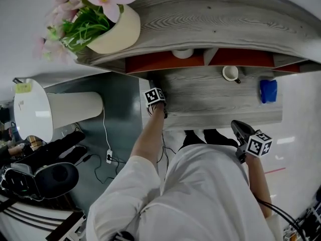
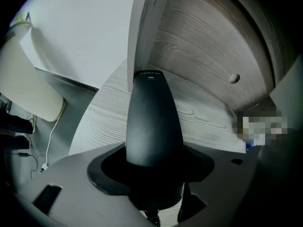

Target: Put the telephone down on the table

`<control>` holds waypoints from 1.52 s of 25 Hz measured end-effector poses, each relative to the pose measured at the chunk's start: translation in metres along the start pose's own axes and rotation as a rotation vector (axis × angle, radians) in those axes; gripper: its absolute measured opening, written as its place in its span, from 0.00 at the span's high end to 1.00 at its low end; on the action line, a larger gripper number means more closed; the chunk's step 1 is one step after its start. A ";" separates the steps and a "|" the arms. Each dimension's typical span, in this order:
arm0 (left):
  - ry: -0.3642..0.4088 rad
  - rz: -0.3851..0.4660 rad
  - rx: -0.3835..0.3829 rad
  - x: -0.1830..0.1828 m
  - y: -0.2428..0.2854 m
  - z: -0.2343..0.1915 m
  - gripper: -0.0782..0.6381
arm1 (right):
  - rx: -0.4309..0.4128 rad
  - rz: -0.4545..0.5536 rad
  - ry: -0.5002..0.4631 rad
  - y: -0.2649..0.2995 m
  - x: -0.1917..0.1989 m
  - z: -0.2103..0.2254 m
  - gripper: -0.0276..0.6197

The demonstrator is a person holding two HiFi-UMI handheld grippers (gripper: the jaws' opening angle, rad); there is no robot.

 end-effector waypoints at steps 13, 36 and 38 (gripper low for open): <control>0.075 -0.014 -0.056 0.000 0.017 0.001 0.47 | 0.016 -0.028 0.006 0.000 0.005 0.002 0.93; 0.134 0.188 0.029 0.016 -0.040 0.005 0.42 | -0.053 -0.063 -0.059 0.013 0.018 -0.015 0.93; 0.137 0.224 0.049 0.018 -0.054 0.006 0.42 | -0.057 -0.057 -0.069 0.013 0.021 -0.019 0.93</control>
Point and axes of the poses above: the fingertips, and each gripper's own axes: y forward along the fingers, z to its right, x out of its underside, the point moved 10 cm from there along -y, backward along the fingers, and after that the axes turned 2 degrees about x, right-handed, at the moved point
